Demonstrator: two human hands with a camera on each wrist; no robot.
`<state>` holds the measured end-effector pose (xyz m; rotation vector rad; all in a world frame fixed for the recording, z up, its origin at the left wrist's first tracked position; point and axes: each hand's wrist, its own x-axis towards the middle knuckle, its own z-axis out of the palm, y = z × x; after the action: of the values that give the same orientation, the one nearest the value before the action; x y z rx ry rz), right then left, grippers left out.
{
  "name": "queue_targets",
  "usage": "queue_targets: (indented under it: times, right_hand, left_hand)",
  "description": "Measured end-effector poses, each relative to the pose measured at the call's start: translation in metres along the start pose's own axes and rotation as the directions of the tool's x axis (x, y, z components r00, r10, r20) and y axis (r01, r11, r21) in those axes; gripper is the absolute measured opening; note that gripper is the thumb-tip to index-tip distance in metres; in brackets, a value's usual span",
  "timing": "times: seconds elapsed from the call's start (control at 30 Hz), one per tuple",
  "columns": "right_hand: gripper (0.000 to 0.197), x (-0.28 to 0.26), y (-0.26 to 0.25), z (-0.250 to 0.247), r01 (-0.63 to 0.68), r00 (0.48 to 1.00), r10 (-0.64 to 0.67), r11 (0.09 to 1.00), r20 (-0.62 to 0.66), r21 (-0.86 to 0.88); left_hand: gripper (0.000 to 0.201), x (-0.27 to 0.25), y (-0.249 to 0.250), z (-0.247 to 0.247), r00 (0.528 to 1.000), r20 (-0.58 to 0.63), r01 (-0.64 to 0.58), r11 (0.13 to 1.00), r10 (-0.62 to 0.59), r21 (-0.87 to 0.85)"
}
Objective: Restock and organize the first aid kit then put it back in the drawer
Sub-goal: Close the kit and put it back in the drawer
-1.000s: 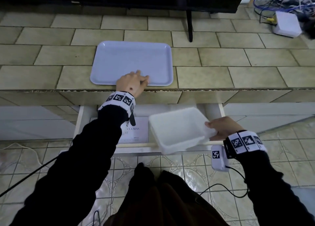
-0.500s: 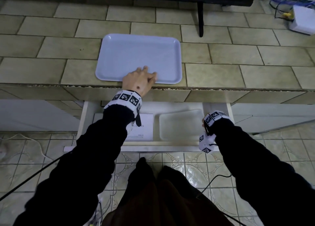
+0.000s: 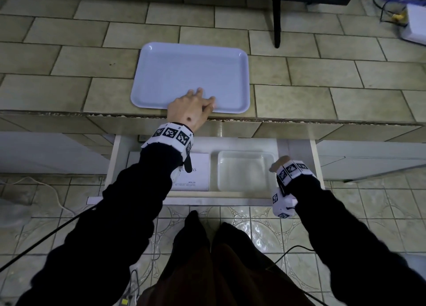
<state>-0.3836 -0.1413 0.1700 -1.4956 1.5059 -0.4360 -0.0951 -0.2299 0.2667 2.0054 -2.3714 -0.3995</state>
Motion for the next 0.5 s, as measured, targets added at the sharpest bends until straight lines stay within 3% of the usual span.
queue_targets:
  times: [0.03,0.07,0.1,0.13,0.17,0.2,0.27,0.3,0.33,0.4,0.5]
  right_hand:
    - [0.039,0.002,-0.007,0.008,-0.294,0.956,0.294,0.952,-0.012,-0.087]
    - [0.036,0.004,-0.018,0.018,-0.403,0.915,0.400,0.913,-0.058,-0.069]
    - [0.031,-0.002,-0.033,0.029,-0.335,0.940,0.337,0.941,-0.054,0.041]
    - [0.027,-0.015,-0.053,0.039,-0.226,0.974,0.225,0.953,0.027,0.202]
    - [0.024,-0.035,-0.069,0.049,-0.195,0.976,0.146,0.918,0.164,0.345]
    - [0.022,-0.054,-0.081,0.064,-0.260,0.936,0.122,0.874,0.331,0.411]
    - [0.025,-0.082,-0.086,0.094,-0.451,0.771,0.159,0.820,0.617,0.353]
    - [0.028,-0.089,-0.081,0.109,-0.530,0.694,0.218,0.800,0.686,0.282]
    - [0.026,-0.092,-0.077,0.123,-0.593,0.657,0.282,0.767,0.699,0.247]
    - [0.017,-0.089,-0.064,0.143,-0.681,0.678,0.388,0.651,0.624,0.335]
    - [0.032,-0.076,-0.057,0.152,-0.671,0.735,0.481,0.419,0.478,0.611]
  left_hand:
    - [0.044,0.000,0.000,0.000,1.000,0.001,0.005,1.000,-0.005,-0.002]
    - [0.045,0.000,0.000,0.001,1.000,0.000,0.010,1.000,-0.010,-0.004]
    - [0.046,-0.001,0.001,0.000,1.000,-0.003,0.015,1.000,-0.015,-0.007]
    - [0.045,-0.002,0.002,-0.001,1.000,-0.006,0.016,1.000,-0.016,-0.012]
    - [0.045,-0.004,0.003,-0.003,1.000,-0.007,0.014,1.000,-0.014,-0.017]
    - [0.044,-0.005,0.004,-0.005,1.000,-0.003,0.009,1.000,-0.009,-0.023]
    - [0.043,-0.007,0.005,-0.008,1.000,0.011,-0.001,1.000,0.001,-0.031]
    - [0.043,-0.007,0.005,-0.009,1.000,0.014,0.000,1.000,0.000,-0.031]
    - [0.043,-0.008,0.005,-0.010,1.000,0.018,0.002,1.000,-0.001,-0.029]
    - [0.044,-0.008,0.005,-0.010,1.000,0.029,-0.004,1.000,0.005,-0.016]
    - [0.044,-0.009,0.006,-0.011,0.999,0.039,-0.012,1.000,0.012,-0.014]
